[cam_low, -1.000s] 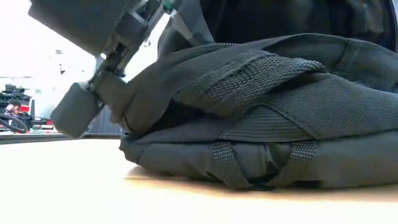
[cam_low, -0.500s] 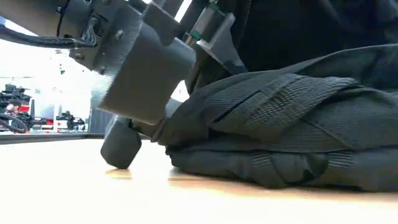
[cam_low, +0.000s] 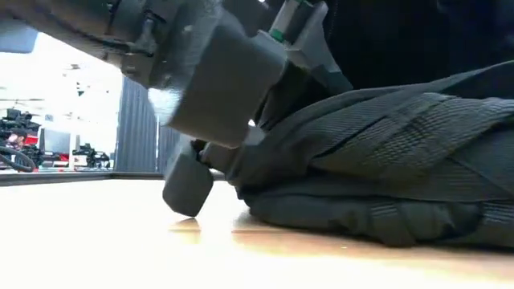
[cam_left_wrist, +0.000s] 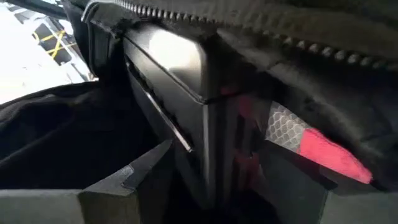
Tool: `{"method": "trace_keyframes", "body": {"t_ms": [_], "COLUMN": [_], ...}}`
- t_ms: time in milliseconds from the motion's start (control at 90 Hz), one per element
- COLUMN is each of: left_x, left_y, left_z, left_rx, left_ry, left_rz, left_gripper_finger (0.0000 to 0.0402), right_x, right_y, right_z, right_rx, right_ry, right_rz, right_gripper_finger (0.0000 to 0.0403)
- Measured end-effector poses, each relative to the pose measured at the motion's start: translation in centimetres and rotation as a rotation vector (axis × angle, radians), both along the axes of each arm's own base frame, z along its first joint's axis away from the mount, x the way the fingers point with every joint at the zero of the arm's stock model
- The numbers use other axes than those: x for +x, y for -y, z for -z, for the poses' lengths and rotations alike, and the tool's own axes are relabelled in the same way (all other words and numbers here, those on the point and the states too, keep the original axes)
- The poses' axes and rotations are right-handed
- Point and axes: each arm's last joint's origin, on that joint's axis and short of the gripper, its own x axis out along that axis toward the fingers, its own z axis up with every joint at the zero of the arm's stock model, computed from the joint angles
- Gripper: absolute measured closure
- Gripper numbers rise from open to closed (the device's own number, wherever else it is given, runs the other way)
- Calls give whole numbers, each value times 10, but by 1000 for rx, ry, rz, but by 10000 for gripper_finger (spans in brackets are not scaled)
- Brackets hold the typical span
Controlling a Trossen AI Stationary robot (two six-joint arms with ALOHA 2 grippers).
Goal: Unpack backpack
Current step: Remove the black medicine organizer from the black backpack
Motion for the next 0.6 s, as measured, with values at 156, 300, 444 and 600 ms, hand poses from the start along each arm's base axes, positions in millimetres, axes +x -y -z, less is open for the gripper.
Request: {"method": "trace_keyframes", "body": {"t_ms": [156, 300, 444, 600], "left_x": [4, 4, 5, 5], "left_y": [-3, -3, -3, 0], "left_z": [-3, -5, -6, -11], "left_rx": [-18, -30, -58, -305], "left_ry": [27, 48, 69, 199], "left_rz": [2, 0, -14, -100], "left_gripper_finger": [178, 178, 178, 178], "right_x": [0, 0, 0, 1], "right_y": [0, 0, 0, 0], "right_z": [0, 0, 0, 0], "right_rx": [-1, 0, -2, -5], "right_ry": [1, 3, 2, 5], "right_rz": [1, 1, -3, -3], "right_gripper_finger": [399, 399, 399, 399]}}
